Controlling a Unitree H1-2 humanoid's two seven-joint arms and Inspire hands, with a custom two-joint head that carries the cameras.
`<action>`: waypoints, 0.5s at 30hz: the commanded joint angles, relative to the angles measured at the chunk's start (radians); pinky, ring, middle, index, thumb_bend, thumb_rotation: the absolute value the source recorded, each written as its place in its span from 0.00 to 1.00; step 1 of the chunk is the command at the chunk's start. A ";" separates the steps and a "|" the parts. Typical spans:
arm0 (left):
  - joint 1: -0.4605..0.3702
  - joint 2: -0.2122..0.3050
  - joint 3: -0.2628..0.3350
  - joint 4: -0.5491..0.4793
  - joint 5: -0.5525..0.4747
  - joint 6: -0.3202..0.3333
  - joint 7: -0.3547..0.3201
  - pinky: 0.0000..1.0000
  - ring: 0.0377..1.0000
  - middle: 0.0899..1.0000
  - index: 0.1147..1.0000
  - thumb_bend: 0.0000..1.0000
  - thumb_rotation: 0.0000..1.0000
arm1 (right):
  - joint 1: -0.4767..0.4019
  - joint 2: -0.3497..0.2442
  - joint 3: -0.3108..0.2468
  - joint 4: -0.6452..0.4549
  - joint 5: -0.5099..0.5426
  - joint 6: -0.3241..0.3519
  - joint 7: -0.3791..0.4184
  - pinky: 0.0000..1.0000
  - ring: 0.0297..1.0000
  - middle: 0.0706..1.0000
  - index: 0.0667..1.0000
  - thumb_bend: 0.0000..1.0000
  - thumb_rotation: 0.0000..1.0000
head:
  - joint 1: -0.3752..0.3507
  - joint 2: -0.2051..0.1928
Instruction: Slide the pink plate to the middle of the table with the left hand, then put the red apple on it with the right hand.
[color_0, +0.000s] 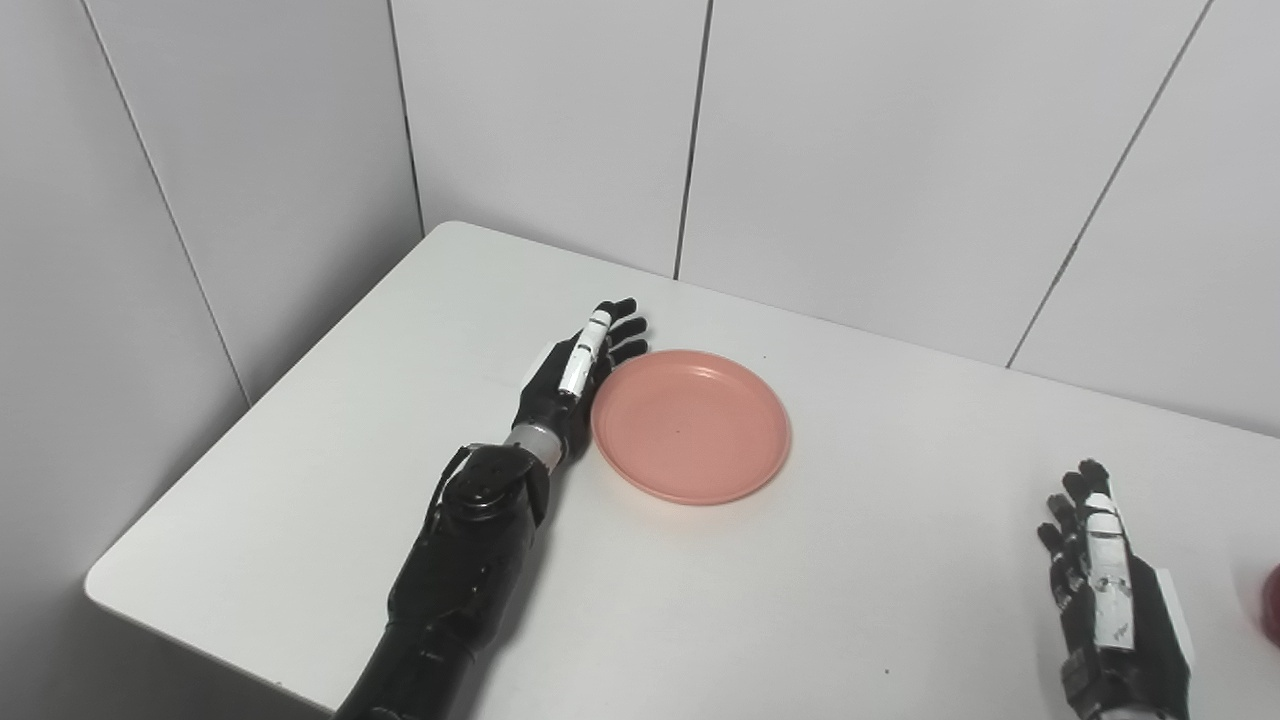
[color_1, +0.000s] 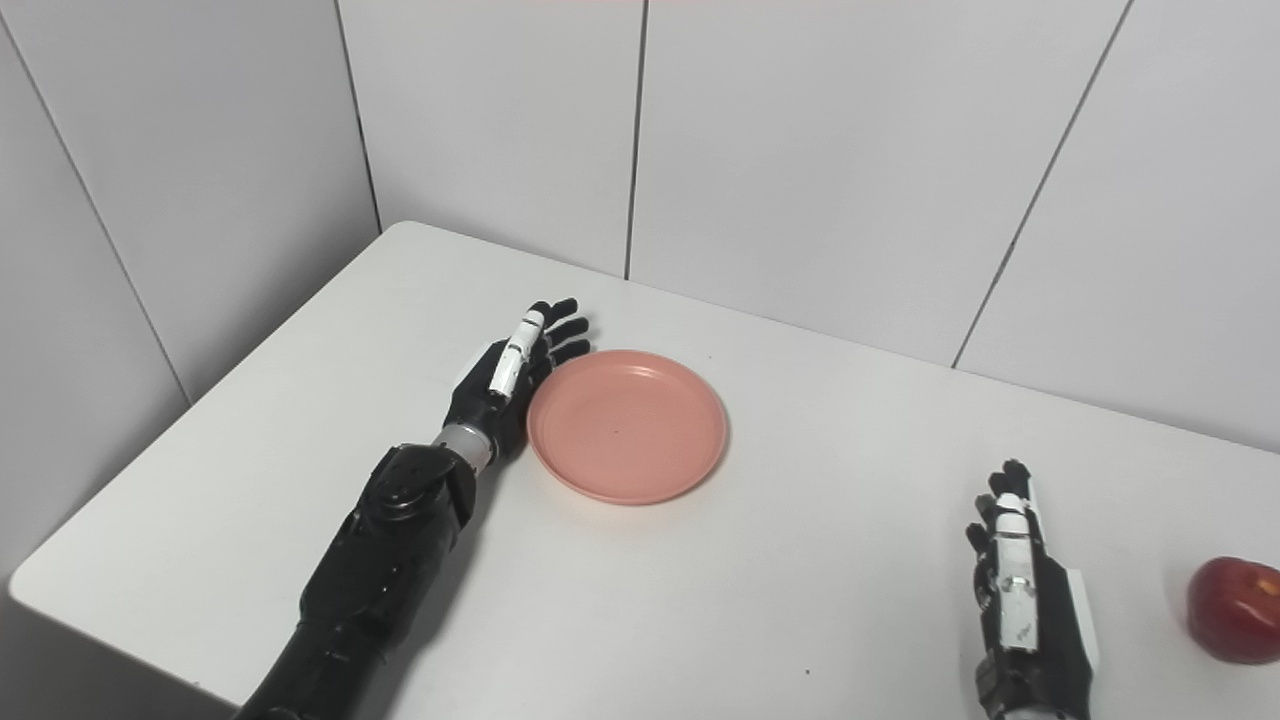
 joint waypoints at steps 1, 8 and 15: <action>0.009 -0.020 -0.028 -0.020 0.012 0.048 -0.018 0.86 0.88 0.88 0.86 0.35 1.00 | -0.025 0.006 -0.001 -0.017 0.007 -0.064 0.004 1.00 1.00 1.00 1.00 0.21 1.00 | -0.002 0.002; 0.028 -0.048 -0.057 -0.052 0.036 0.051 -0.011 0.86 0.86 0.87 0.84 0.35 1.00 | -0.025 0.010 0.000 -0.024 0.008 -0.057 0.006 1.00 1.00 1.00 1.00 0.23 1.00 | -0.015 0.011; 0.033 -0.082 -0.076 -0.075 0.048 0.077 -0.013 0.86 0.87 0.87 0.84 0.35 1.00 | -0.027 0.013 0.002 -0.027 0.004 -0.055 0.004 1.00 1.00 1.00 1.00 0.24 1.00 | -0.026 0.022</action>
